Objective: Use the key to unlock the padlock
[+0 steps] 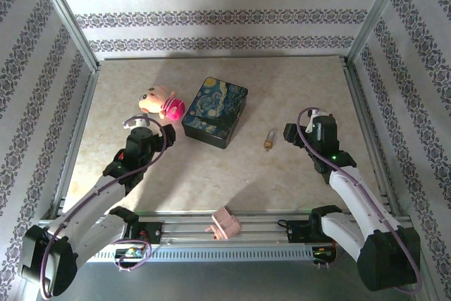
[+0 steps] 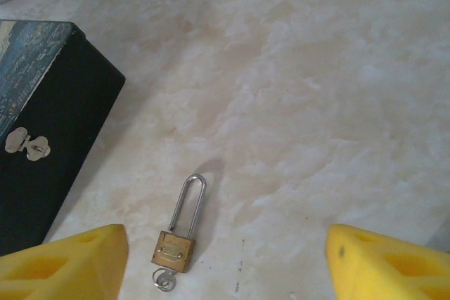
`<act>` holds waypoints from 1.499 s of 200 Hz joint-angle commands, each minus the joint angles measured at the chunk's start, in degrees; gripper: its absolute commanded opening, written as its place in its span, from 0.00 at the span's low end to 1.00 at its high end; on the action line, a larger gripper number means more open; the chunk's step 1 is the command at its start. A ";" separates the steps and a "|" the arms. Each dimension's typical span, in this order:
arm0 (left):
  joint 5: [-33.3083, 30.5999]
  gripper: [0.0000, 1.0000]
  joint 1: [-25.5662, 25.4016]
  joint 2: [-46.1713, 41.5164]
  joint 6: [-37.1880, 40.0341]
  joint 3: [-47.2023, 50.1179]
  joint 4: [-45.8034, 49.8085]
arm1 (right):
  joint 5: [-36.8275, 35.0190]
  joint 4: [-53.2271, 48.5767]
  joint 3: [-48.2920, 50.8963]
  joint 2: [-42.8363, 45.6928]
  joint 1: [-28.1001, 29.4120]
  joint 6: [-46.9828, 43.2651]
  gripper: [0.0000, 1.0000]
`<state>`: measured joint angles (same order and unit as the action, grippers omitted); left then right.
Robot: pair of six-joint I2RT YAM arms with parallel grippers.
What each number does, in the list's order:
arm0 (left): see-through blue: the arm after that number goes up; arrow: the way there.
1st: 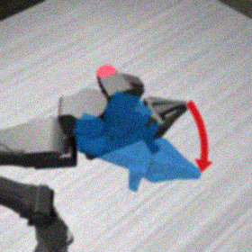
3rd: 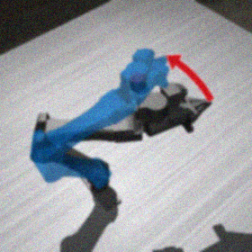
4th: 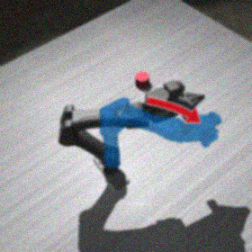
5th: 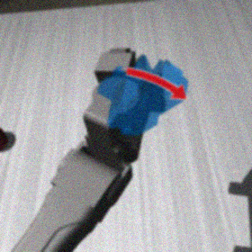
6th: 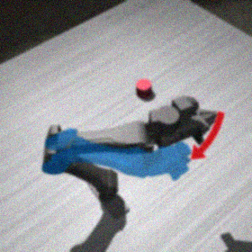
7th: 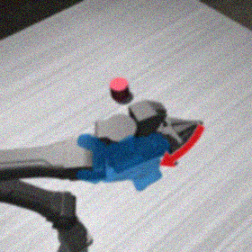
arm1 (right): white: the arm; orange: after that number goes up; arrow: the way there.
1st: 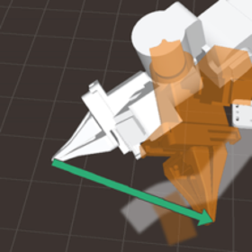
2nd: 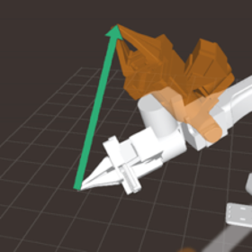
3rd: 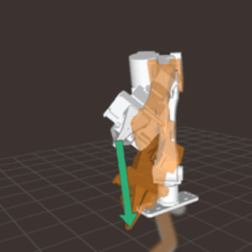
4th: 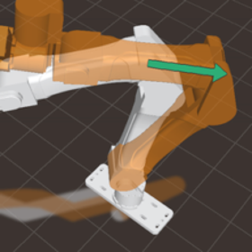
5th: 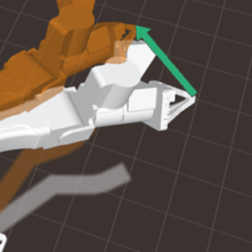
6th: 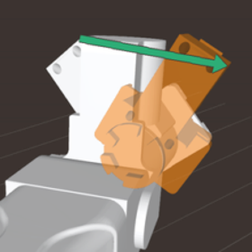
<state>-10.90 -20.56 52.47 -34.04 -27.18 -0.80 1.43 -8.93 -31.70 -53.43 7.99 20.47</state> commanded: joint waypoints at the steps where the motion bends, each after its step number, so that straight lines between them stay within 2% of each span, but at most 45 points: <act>1: 12.98 0.92 0.32 5.48 -10.80 1.54 -11.10 | -2.99 2.11 0.66 1.68 -0.36 -4.38 0.82; 15: 17.42 0.90 0.12 11.03 -14.33 1.49 -17.10 | -3.93 4.18 2.22 3.27 -0.34 -5.49 0.86; 39: 21.28 0.89 -0.69 20.14 -16.94 -1.08 -21.47 | -7.14 7.86 5.64 7.37 -0.34 -5.45 0.94; 94: 26.00 0.88 -1.30 35.92 -17.53 -9.91 -30.57 | -10.55 8.55 9.12 13.88 -0.35 -5.36 0.98; 121: 26.90 0.85 -1.09 44.56 -14.39 -19.87 -31.28 | -10.51 10.66 11.36 14.96 -0.42 -4.84 0.98; 151: 31.54 0.84 -0.14 55.71 -14.14 -32.90 -32.79 | -12.09 15.72 15.39 15.54 -0.43 -4.92 0.98; 196: 36.75 0.84 1.15 67.06 -14.61 -50.05 -32.25 | -13.29 13.97 14.67 15.31 -0.43 -3.85 0.98; 212: 36.09 0.84 1.45 66.11 -12.32 -52.18 -28.99 | -13.21 13.12 14.09 14.72 -0.44 -3.93 0.98; 231: 33.06 0.87 2.44 61.17 -7.60 -49.78 -24.76 | -13.04 12.84 13.69 14.31 -0.44 -4.88 0.98; 273: 23.60 1.00 9.44 43.53 0.46 -29.42 -24.30 | -15.22 15.55 13.26 12.95 -0.43 -8.16 0.98; 300: 14.07 0.99 13.60 30.45 9.95 -16.83 -21.76 | -15.59 20.64 13.47 9.91 -0.43 -10.92 0.98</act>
<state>13.56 -9.87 91.77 -35.40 -52.47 -25.91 -12.19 5.82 -16.82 -41.63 7.97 13.17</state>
